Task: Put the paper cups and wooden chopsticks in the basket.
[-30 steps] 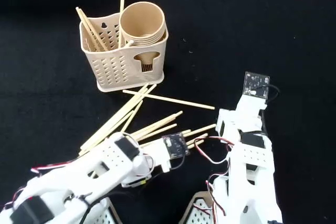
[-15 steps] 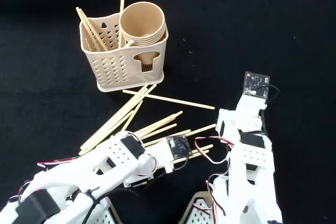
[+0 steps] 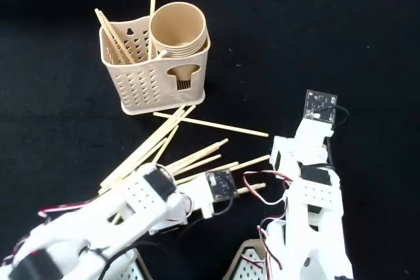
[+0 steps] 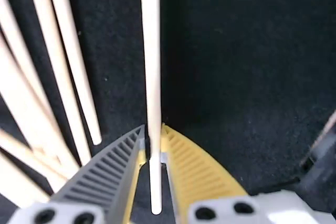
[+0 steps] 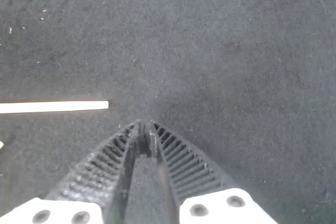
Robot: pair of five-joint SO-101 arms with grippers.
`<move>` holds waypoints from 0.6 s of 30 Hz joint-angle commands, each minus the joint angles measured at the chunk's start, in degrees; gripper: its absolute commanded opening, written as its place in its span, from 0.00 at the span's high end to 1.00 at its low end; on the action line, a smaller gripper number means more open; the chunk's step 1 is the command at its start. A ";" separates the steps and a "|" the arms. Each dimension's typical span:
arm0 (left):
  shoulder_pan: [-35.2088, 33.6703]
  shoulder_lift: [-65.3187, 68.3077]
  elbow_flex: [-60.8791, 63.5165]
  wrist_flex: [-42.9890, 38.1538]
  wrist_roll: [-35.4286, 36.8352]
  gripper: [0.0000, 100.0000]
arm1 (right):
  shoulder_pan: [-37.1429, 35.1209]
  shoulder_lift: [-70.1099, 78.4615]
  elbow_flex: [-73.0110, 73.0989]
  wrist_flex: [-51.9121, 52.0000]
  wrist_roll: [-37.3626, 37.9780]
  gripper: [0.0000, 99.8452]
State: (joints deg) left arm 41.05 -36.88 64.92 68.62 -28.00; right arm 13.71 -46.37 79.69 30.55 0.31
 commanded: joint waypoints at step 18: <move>-23.87 -26.90 -11.03 23.21 -13.89 0.97 | -0.26 -1.10 -0.22 -1.23 -0.44 0.99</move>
State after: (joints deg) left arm 19.60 -60.18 58.51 88.57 -40.40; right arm 13.71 -46.37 79.69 30.55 0.31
